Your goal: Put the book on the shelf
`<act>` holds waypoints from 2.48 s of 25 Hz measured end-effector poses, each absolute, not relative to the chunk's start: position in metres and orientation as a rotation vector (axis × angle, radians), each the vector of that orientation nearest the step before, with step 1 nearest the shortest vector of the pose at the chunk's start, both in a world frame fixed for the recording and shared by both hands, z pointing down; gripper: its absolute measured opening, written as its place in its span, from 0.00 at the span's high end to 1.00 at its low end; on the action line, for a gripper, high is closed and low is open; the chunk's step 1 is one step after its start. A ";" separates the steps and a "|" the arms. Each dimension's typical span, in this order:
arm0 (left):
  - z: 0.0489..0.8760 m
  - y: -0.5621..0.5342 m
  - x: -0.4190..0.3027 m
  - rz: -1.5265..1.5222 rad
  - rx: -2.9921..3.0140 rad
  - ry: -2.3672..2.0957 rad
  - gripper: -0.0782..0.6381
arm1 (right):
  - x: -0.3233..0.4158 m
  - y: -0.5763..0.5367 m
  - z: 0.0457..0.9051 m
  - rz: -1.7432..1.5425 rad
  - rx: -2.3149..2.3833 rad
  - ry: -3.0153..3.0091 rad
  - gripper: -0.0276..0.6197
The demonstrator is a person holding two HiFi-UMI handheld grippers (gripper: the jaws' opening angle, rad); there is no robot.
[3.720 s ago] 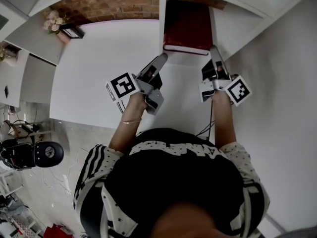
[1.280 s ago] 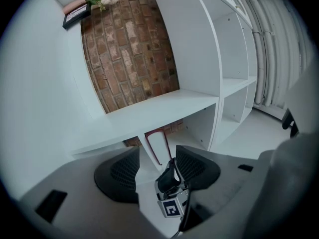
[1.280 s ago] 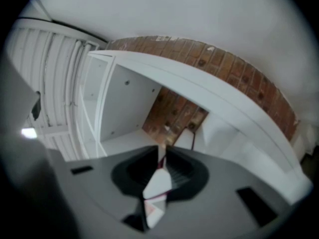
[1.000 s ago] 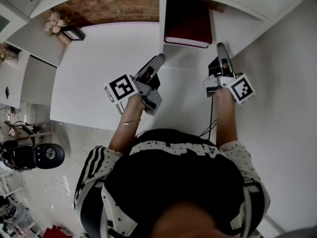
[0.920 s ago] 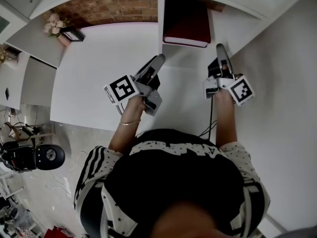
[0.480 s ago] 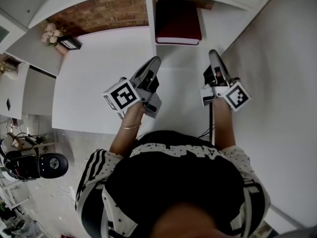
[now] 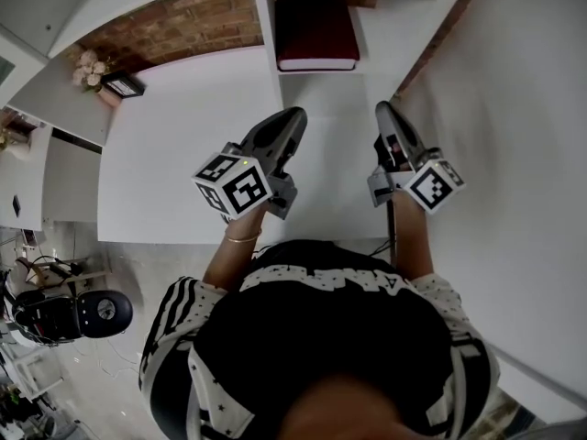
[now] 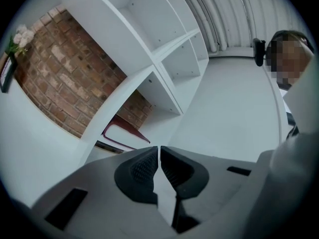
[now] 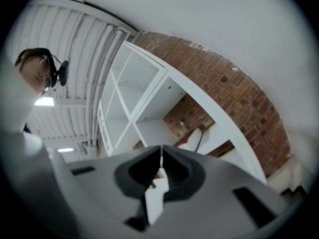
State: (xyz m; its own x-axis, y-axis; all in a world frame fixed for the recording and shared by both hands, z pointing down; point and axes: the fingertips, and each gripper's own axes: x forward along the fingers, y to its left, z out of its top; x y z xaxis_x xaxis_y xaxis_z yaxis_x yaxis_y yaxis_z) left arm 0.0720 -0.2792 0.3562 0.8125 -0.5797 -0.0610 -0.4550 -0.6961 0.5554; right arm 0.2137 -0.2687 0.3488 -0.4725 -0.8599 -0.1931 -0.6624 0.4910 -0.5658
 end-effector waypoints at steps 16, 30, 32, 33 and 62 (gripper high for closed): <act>0.356 -0.252 0.086 -0.224 2.554 -0.729 0.82 | 0.210 -0.231 0.357 -0.583 -1.309 2.324 0.91; 0.352 -0.252 0.082 -0.225 2.551 -0.762 0.82 | 0.204 -0.230 0.354 -0.572 -1.274 2.361 0.91; 0.352 -0.252 0.082 -0.224 2.548 -0.765 0.82 | 0.203 -0.230 0.353 -0.572 -1.271 2.363 0.91; 0.353 -0.252 0.081 -0.224 2.546 -0.767 0.82 | 0.203 -0.230 0.353 -0.573 -1.271 2.363 0.91; 0.353 -0.252 0.081 -0.223 2.545 -0.785 0.82 | 0.203 -0.232 0.354 -0.573 -1.260 2.367 0.91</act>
